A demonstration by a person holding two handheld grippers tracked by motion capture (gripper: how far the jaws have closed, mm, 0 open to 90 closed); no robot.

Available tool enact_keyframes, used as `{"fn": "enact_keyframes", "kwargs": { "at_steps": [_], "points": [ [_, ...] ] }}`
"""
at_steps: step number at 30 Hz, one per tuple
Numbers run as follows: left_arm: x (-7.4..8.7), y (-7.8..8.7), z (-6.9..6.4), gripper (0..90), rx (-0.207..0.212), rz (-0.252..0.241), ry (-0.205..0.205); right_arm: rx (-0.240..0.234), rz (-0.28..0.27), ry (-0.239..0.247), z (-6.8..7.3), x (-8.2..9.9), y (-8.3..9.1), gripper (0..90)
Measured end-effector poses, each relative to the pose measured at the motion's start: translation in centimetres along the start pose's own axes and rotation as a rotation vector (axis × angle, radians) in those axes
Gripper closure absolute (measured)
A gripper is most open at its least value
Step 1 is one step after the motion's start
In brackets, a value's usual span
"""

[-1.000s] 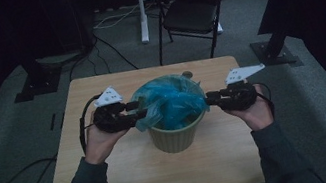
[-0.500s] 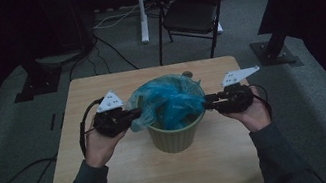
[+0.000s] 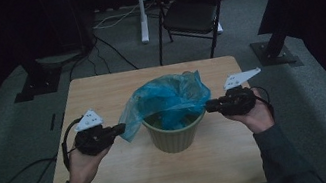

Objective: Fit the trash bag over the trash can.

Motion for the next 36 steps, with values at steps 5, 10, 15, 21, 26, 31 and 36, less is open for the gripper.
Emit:
{"fn": "enact_keyframes", "kwargs": {
  "at_steps": [5, 10, 15, 21, 26, 31, 36],
  "points": [
    [1.6, -0.1, 0.9, 89.6, -0.008, 0.017, 0.043, -0.004, 0.013, 0.01, 0.2, 0.3, -0.4, 90.0],
    [2.4, -0.5, 1.3, 89.5, -0.003, 0.029, 0.063, -0.001, 0.015, 0.028, 0.6, 0.4, -0.6, 89.8],
    [2.1, -0.9, 1.1, 88.9, 0.004, 0.029, 0.053, 0.041, -0.056, 0.003, 0.1, -0.5, 0.1, 69.9],
    [1.7, -1.8, 0.8, 88.4, 0.015, 0.035, 0.039, 0.102, -0.088, -0.013, -0.4, -1.5, -0.1, 58.6],
    [1.5, -2.5, 0.8, 88.0, 0.027, 0.037, 0.036, 0.098, -0.022, -0.014, -0.7, -1.2, -1.7, 71.4],
    [1.6, -3.0, 0.5, 88.0, 0.041, 0.043, 0.029, 0.085, -0.028, -0.013, -0.5, -0.7, -1.5, 89.7],
    [2.1, -3.8, 0.1, 88.2, 0.055, 0.069, 0.03, 0.076, -0.02, -0.007, -0.1, 0.1, -0.5, 90.0]
  ]
}}
Point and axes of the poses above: each handheld gripper's, and its own axes: y roughly backward along the jaws, x roughly out of its underside, z roughly to its left, the point moved 4 cm from there along -y, roughly forward along the jaws, and after that the axes turned 9 degrees about x, right-handed, at the moved point
